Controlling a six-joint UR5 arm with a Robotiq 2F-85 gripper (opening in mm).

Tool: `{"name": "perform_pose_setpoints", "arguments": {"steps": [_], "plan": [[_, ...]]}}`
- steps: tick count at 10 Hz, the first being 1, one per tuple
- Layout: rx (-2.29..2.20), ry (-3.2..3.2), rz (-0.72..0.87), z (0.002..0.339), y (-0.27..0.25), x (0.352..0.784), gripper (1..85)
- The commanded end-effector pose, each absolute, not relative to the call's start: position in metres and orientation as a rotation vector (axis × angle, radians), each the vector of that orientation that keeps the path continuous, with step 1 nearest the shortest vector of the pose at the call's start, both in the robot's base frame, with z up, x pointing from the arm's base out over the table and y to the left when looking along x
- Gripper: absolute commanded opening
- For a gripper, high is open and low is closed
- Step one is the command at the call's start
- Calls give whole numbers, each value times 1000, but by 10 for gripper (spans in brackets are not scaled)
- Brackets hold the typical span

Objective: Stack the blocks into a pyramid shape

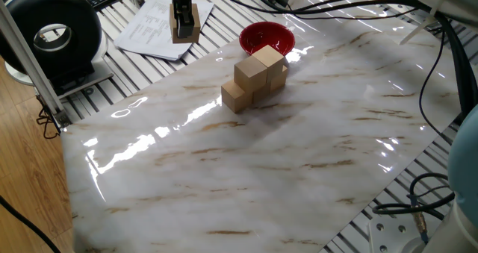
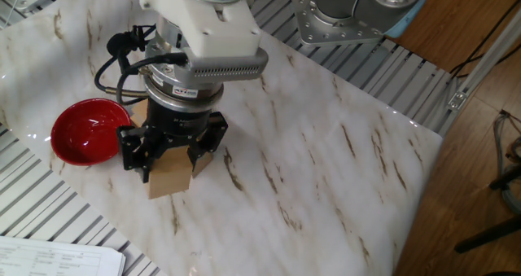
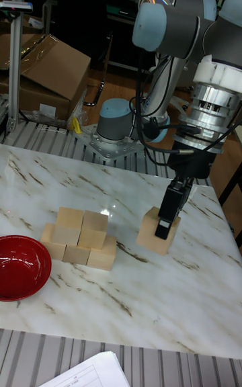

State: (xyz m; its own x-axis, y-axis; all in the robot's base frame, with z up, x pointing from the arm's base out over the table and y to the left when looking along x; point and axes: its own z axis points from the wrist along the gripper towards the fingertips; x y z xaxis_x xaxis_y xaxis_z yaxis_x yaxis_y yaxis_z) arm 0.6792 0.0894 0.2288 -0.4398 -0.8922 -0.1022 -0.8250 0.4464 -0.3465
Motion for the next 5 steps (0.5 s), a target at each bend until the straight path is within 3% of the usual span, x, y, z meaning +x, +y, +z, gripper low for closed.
{"name": "perform_pose_setpoints", "arguments": {"steps": [1, 3, 5], "plan": [[-1435, 2431, -329, 231, 87, 678, 10], [-1454, 2421, -259, 228, 67, 676, 10], [-1539, 2390, -288, 226, 36, 674, 10]]}}
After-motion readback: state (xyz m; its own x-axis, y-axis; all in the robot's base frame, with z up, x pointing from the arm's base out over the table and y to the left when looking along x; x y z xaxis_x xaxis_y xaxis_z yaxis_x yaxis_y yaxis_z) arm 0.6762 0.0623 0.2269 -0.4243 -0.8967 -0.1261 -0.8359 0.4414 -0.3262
